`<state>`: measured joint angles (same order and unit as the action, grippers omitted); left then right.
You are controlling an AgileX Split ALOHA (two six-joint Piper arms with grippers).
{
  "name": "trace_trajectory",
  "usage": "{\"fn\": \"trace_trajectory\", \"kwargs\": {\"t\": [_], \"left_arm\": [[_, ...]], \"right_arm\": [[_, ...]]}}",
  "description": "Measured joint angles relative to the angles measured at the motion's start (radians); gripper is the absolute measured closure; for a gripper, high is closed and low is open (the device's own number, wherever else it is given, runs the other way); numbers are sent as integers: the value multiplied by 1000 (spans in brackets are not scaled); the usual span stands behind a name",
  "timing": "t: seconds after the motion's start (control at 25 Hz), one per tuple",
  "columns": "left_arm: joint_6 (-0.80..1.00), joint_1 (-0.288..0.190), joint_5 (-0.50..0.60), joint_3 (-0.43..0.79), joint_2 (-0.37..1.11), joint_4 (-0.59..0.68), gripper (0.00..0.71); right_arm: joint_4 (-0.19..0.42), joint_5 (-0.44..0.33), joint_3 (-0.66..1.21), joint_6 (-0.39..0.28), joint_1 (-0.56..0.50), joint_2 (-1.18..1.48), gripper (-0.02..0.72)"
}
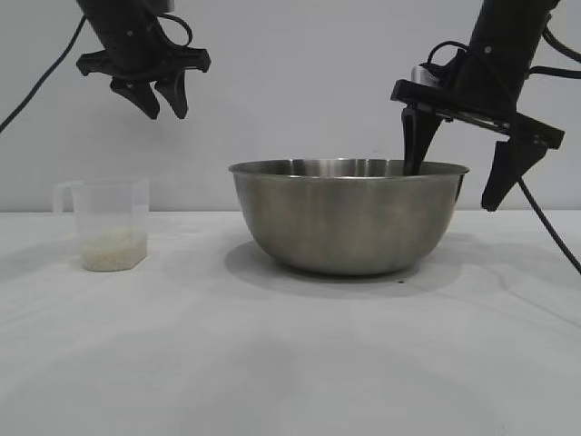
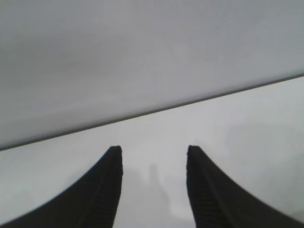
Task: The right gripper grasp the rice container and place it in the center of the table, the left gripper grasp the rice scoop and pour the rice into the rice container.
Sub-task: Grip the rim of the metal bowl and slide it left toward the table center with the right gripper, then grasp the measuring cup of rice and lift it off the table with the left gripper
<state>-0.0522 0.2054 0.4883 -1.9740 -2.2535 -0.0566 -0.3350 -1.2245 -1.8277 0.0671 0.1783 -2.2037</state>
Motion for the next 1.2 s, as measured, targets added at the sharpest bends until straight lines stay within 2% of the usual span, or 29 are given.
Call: {"fn": "trace_trajectory", "kwargs": {"t": [0.32,0.44,0.56,0.76,0.88,0.96,1.04,1.12,1.2], "left_arm": [[0,0,0,0,0,6,436],[0,0,0,0,0,8,436],[0,0,2,0,0,10,436],[0,0,10,0,0,15,436],[0,0,14,0,0,15,436],[0,0,14,0,0,15,436],[0,0,17,0,0,16,436],[0,0,19,0,0,16,436],[0,0,19,0,0,18,436]], "right_arm": [[27,87,1,96,0,223,139],[34,131,67,117,0,299,139],[38,260,261,128,0,376,139],[59,604,663,155,0,616,139],[79,760,853,204,0,841,139],[84,778,950,219,0,987,139],[91,748,1009,225,0,1096,139],[99,686,1036,225,0,1182,139],[110,573,1044,225,0,1251,139]]}}
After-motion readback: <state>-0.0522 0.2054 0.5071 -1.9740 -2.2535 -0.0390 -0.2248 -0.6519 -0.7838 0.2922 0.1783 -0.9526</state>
